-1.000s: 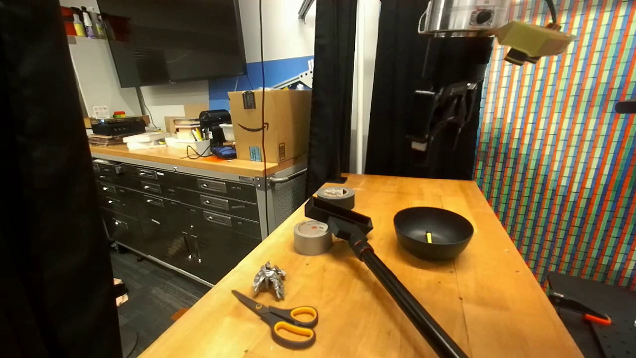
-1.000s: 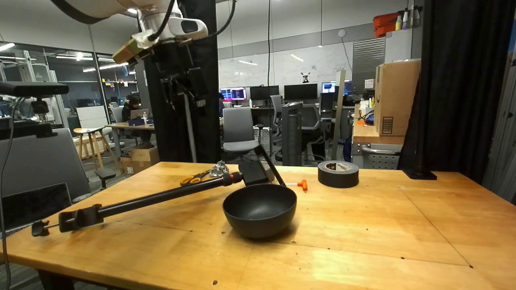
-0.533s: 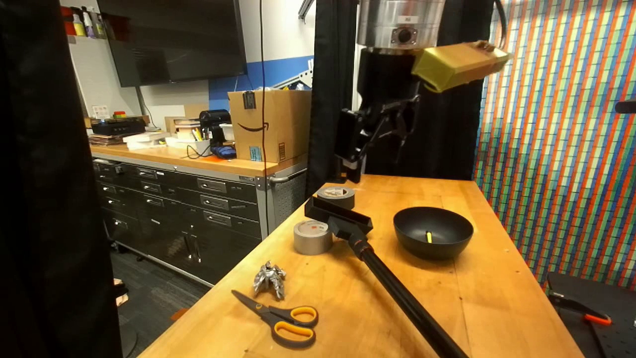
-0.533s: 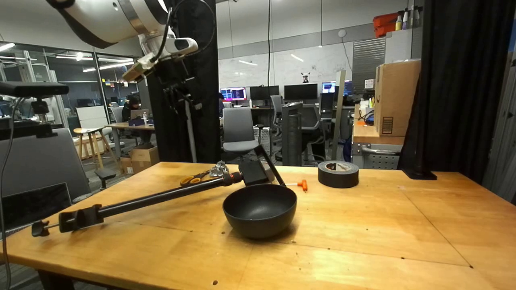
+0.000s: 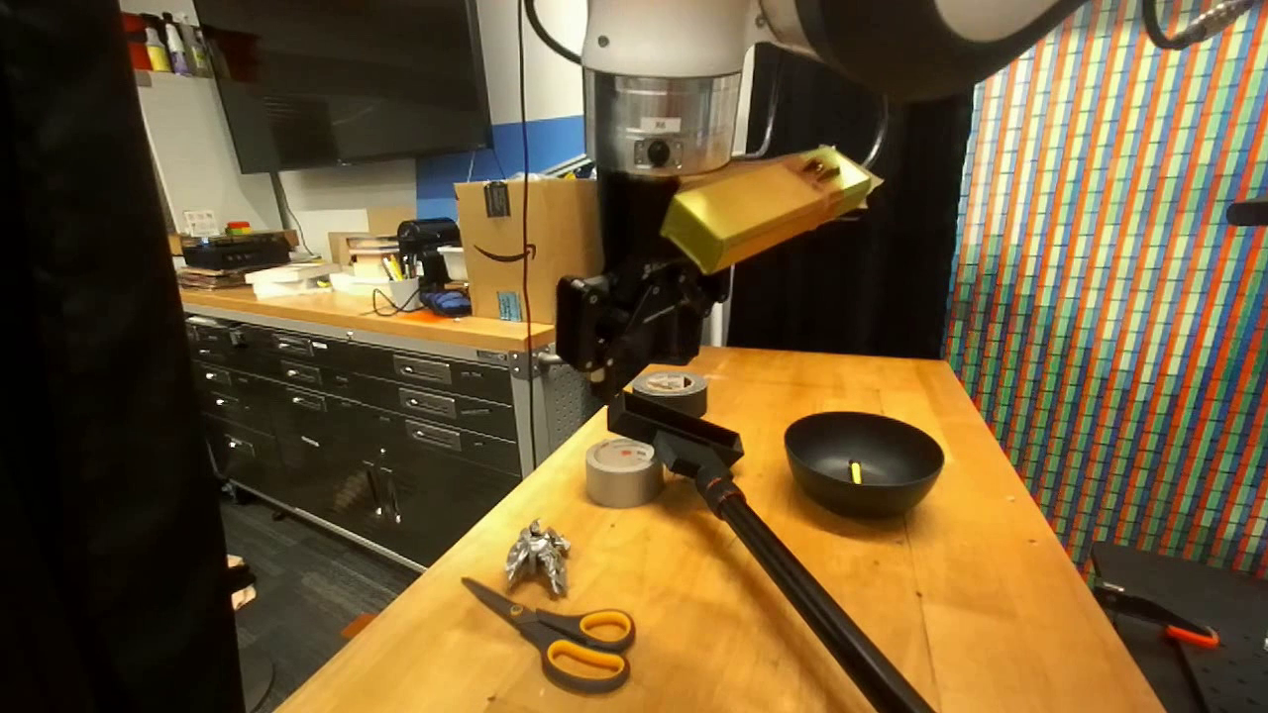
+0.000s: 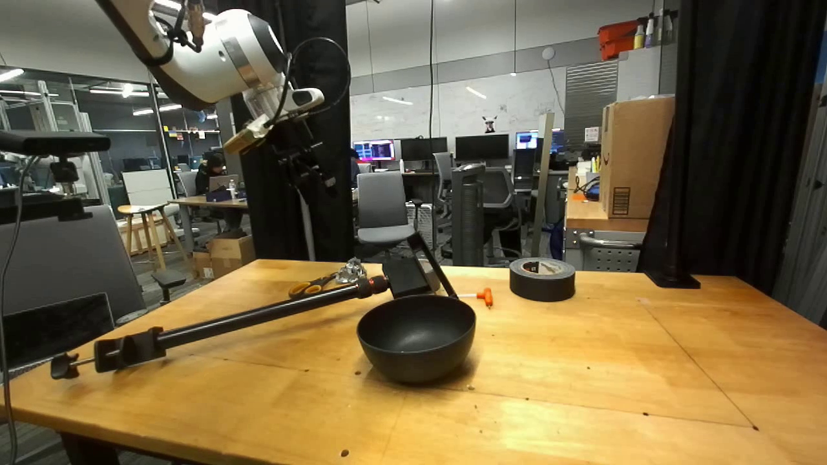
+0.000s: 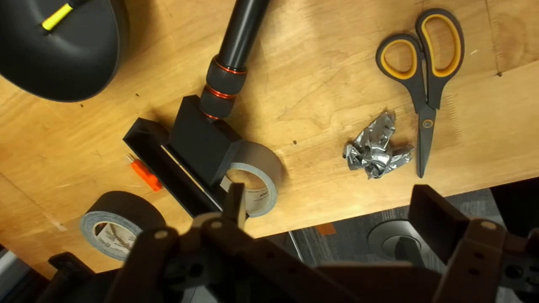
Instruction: Put the masking tape in the bowl
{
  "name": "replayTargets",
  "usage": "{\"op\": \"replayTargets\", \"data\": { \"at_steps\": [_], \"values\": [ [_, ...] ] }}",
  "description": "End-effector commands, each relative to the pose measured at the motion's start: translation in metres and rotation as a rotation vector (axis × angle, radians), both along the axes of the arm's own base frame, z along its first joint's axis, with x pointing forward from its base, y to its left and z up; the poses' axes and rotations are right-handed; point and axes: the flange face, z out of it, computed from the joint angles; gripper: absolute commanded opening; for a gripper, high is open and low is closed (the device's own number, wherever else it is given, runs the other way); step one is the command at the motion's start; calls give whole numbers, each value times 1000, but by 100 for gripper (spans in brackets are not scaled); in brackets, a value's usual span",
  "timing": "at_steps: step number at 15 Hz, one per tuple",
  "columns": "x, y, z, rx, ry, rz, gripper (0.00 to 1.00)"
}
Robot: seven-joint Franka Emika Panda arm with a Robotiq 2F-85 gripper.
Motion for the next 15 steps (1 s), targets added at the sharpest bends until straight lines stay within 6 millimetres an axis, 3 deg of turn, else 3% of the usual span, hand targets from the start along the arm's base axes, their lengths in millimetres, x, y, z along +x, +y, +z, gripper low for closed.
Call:
{"op": "replayTargets", "data": {
  "at_steps": [1, 4, 6, 11, 15],
  "values": [
    [18, 20, -12, -35, -29, -8, 100],
    [30, 20, -37, -59, -46, -5, 100],
    [43, 9, -49, -59, -57, -16, 100],
    [88, -47, -75, -58, -73, -88, 100],
    [113, -85, -93, -57, -47, -160, 100]
  ]
}}
